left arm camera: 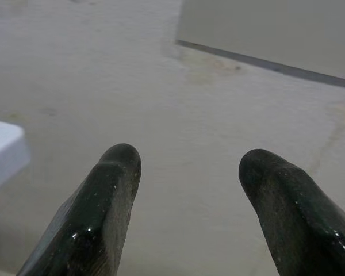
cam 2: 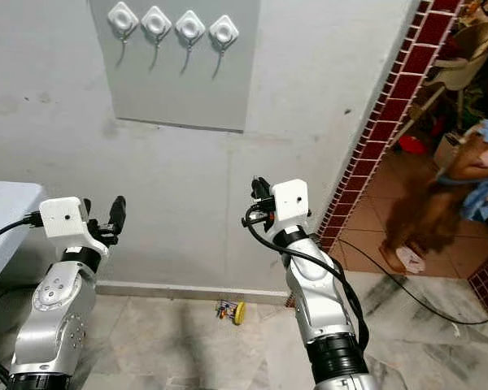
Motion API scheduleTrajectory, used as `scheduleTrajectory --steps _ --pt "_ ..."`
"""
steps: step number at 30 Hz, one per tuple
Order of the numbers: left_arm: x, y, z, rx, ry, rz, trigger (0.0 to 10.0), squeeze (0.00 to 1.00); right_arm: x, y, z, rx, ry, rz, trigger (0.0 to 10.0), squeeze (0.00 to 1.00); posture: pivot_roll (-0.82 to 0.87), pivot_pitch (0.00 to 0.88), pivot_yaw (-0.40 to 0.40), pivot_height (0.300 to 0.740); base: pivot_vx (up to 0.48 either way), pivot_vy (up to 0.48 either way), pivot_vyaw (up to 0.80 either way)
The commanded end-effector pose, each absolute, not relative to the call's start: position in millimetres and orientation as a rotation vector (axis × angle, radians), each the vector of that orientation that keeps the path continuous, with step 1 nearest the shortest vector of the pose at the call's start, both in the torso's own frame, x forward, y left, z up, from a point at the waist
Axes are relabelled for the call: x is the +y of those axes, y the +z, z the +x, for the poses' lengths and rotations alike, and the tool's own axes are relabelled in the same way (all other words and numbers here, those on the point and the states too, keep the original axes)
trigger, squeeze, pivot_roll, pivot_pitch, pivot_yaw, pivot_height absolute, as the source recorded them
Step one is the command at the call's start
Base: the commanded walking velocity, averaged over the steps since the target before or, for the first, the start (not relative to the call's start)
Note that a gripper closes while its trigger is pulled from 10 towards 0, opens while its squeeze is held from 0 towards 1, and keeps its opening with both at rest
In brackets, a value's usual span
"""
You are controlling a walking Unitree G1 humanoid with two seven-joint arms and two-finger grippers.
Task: Hang keys on a hook
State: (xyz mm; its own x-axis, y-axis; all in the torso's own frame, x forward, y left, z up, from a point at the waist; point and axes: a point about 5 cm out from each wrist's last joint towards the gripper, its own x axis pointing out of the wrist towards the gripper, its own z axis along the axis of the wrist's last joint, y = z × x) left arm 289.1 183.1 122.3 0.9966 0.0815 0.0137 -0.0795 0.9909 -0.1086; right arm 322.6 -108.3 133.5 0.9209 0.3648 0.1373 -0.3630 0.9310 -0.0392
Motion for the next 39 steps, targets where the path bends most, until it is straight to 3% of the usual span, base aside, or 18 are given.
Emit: scheduleTrajectory --steps 1,27,39 --pt "179.0 125.3 290.7 -0.025 0.061 -0.116 10.0 0.0 -111.9 138.6 321.9 -0.164 0.37 -0.015 10.0 0.0 -0.03 0.0 -0.064 0.74 0.461 0.0 0.0" --pt "178.5 124.2 288.8 -0.022 0.066 -0.108 10.0 0.0 -112.6 138.1 319.5 -0.158 0.38 -0.02 10.0 0.0 -0.03 0.0 -0.072 0.74 0.466 0.0 0.0" --pt "170.8 141.2 283.8 -0.131 -0.01 -0.084 10.0 0.0 -113.9 134.4 316.7 -0.143 0.406 -0.033 10.0 0.0 -0.03 0.0 -0.069 0.74 0.0 0.0 0.0"
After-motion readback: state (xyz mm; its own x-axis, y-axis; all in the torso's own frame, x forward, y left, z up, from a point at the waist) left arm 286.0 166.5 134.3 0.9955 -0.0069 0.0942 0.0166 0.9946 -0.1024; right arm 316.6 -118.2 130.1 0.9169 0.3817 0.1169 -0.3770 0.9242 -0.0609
